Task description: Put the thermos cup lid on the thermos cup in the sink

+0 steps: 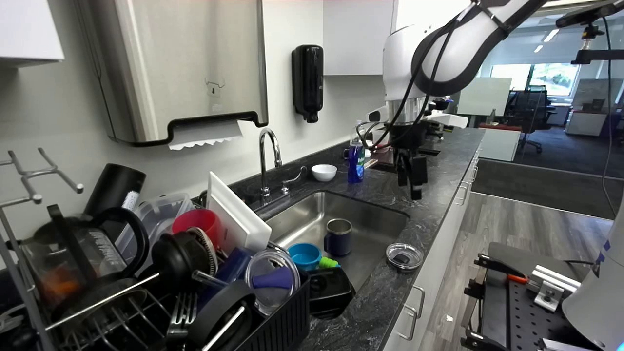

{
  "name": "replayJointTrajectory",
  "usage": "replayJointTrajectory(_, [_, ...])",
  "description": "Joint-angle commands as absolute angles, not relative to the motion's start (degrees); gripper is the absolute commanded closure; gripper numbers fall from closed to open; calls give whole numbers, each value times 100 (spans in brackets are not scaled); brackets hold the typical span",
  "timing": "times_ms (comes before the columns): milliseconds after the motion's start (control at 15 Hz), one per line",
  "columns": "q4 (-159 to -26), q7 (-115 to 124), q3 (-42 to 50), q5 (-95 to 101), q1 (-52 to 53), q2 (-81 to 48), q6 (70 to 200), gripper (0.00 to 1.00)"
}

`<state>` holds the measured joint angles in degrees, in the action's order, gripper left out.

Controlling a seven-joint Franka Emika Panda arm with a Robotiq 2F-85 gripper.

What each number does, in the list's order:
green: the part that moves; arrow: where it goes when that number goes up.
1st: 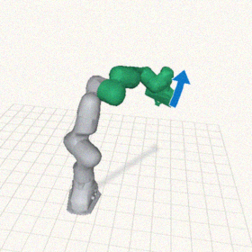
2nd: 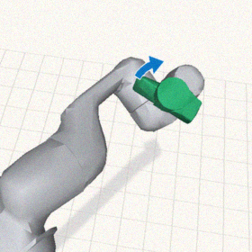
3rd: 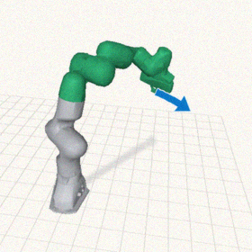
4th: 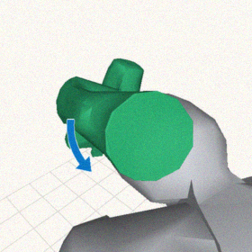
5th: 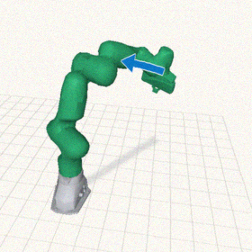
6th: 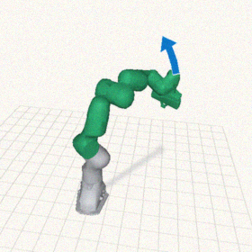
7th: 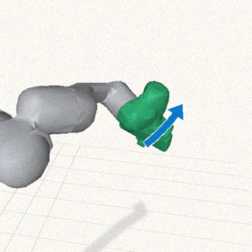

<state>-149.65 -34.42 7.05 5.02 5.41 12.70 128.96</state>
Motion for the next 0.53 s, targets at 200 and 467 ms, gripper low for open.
replayJointTrajectory(200, [-14727,-3461,522,478,333,590,12948,0])
replayJointTrajectory(467, [-14678,-3455,474,480,306,515,12945,0])
